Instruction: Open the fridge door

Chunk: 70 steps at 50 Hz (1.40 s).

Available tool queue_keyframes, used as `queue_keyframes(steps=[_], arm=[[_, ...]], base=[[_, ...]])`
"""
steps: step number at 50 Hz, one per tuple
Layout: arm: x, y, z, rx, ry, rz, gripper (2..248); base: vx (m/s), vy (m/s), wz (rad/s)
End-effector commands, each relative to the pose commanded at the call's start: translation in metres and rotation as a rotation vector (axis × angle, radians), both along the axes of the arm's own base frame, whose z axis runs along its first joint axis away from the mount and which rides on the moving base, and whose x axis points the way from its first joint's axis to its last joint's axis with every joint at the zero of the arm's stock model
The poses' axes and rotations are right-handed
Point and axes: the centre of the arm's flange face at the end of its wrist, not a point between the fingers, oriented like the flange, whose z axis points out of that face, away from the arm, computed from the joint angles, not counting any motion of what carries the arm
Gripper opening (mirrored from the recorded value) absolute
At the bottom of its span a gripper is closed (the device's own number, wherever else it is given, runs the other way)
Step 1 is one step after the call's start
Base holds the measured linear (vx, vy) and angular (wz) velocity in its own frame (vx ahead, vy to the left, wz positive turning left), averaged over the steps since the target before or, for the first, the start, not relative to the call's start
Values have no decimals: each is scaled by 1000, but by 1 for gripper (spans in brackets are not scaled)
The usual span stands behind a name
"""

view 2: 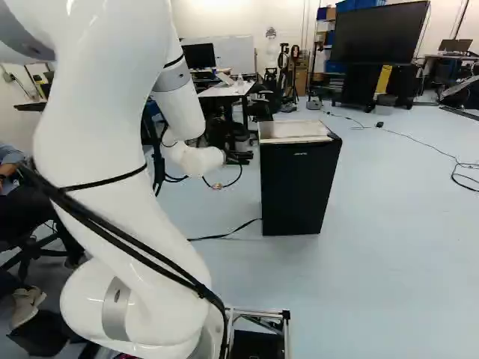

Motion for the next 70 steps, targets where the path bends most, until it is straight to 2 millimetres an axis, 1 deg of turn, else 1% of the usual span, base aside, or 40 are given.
queue_keyframes(steps=[36,48,70], arm=[[44,20,-5,54,-17,-79,247],[62,20,-7,79,-25,-133,247],[94,14,-13,130,-43,-251,247]], base=[[0,0,0],[0,0,0],[0,0,0]])
